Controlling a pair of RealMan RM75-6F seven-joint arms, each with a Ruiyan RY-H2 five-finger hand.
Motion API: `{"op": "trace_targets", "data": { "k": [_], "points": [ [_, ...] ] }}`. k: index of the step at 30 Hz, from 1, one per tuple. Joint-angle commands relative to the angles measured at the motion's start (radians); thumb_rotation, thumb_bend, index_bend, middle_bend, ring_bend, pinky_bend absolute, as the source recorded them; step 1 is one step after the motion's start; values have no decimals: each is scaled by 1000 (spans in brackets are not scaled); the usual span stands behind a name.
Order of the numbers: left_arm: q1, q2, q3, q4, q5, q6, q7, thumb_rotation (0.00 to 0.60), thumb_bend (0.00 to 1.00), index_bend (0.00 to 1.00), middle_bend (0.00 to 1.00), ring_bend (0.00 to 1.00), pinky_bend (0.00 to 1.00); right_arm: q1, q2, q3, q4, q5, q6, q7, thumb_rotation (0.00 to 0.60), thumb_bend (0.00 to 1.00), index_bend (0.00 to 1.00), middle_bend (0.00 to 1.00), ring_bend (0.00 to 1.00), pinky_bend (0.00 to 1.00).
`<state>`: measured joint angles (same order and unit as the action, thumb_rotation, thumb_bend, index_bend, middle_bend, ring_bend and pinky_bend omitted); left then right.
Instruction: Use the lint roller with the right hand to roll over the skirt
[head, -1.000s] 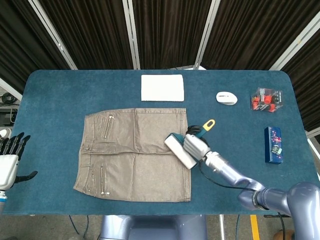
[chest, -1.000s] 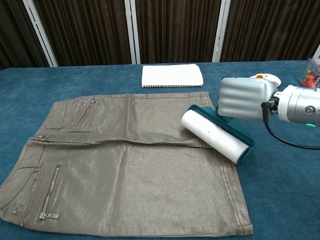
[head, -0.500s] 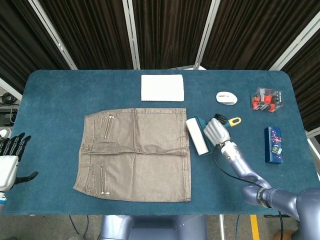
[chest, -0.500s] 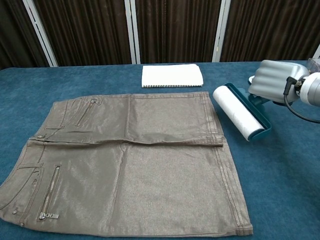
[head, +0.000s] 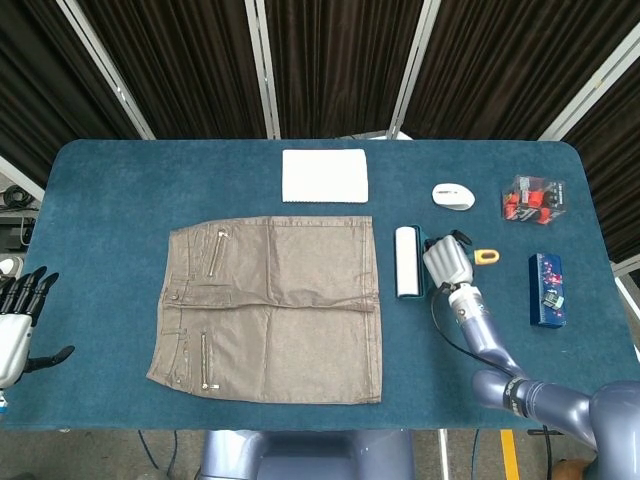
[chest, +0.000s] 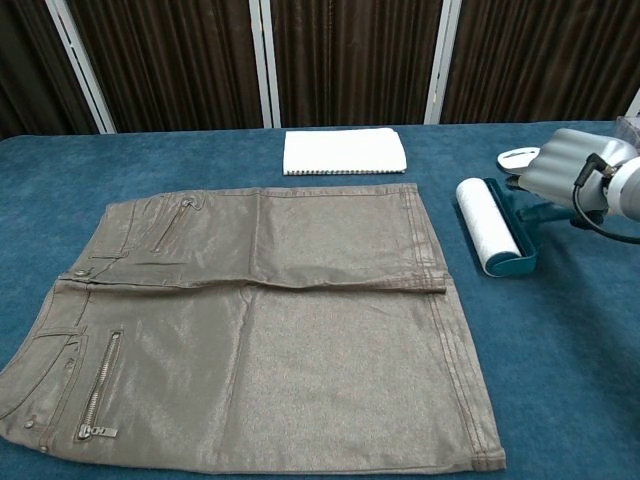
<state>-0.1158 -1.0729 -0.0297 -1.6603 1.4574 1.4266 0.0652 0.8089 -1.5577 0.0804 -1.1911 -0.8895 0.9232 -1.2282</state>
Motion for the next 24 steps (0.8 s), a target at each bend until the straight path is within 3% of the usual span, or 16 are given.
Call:
{"op": "trace_targets", "data": {
  "k": [1,5,9,12,15,17,19,24],
  "points": [
    [2,4,0,-3,7,6,-7,600,0,0,0,0,0,-9,24,2,-49,-1,32,12,600,0,57,261,268,400],
    [7,13,5,-7,23,17,-21,600,0,0,0,0,0,-28,84,1,-149,-15,93,24,600,0,58,260,268,400],
    [12,21,9,-9,42,32,-38,600,0,0,0,0,0,-75,174,6,-290,-62,172,114,600,0,65,253,256,379],
    [14,22,10,-4,56,43,-50,600,0,0,0,0,0,-131,242,6,-394,-142,239,253,600,0,69,226,217,320],
    [18,13,7,16,86,75,-66,600,0,0,0,0,0,-222,322,-26,-482,-304,341,475,600,0,50,102,84,172],
    [24,2,8,36,112,103,-75,600,0,0,0,0,0,-287,360,-67,-480,-439,422,642,600,0,17,18,14,68],
    [29,1,15,43,127,113,-83,600,0,0,0,0,0,-341,376,-107,-437,-547,495,773,600,0,0,0,0,6],
    [38,12,29,32,147,123,-82,600,0,0,0,0,0,-443,380,-155,-362,-636,598,950,600,0,0,0,0,0]
  ]
}}
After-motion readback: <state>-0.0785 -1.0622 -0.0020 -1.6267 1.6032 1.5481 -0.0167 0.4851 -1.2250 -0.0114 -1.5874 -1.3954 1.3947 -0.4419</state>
